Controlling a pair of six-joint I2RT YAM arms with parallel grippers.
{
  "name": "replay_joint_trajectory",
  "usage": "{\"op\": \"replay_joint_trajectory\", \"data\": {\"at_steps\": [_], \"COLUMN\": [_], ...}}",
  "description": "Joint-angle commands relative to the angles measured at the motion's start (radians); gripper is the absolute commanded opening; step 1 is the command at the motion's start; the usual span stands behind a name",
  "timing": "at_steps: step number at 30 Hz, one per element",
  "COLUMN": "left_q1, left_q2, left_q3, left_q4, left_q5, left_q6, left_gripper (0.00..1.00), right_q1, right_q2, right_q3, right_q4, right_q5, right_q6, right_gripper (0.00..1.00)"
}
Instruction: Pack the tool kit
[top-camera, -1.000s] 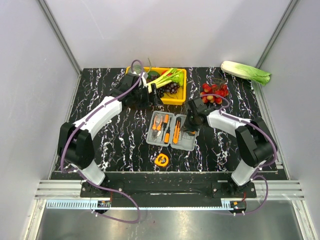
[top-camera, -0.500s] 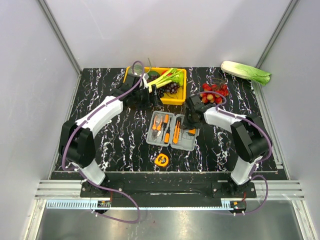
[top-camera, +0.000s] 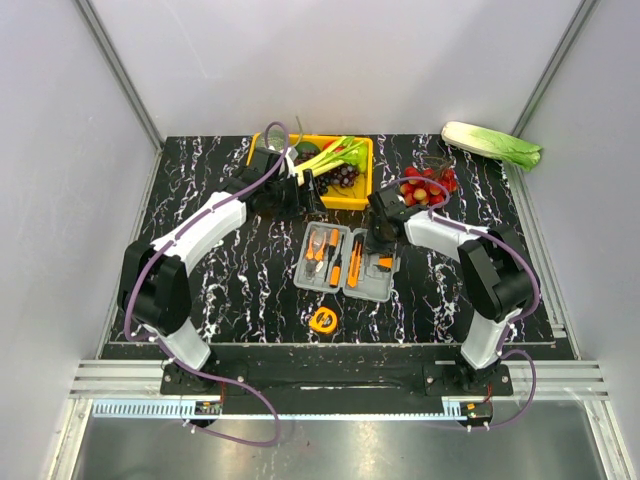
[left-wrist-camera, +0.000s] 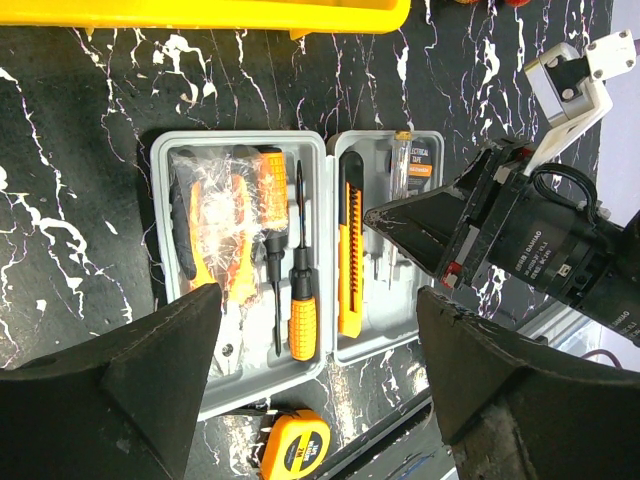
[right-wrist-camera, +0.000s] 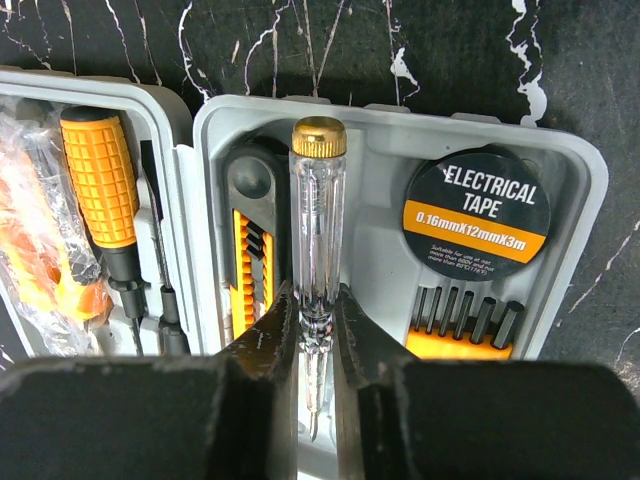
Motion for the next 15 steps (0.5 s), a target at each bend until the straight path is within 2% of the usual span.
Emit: {"op": "replay_joint_trajectory", "data": {"at_steps": [1, 15], "left_q1": [-0.001, -0.001], "left_q2": [-0.004, -0.001], "left_q3": [0.012, 0.013], "left_q4": [0.023, 0.021], "left_q5": [0.003, 0.0], "left_q6": [0.013, 0.015], "left_gripper": [0.82, 0.81], "right_q1": [0.02, 0.071], "right_q2": [-0.009, -0.046], "right_q3": [0.02, 0.028], "right_q4": [-0.061, -0.136], "right_q5": [0.078, 0.173], "right_q6": [-0.027, 0.018], "right_gripper": [0.08, 0.09]}}
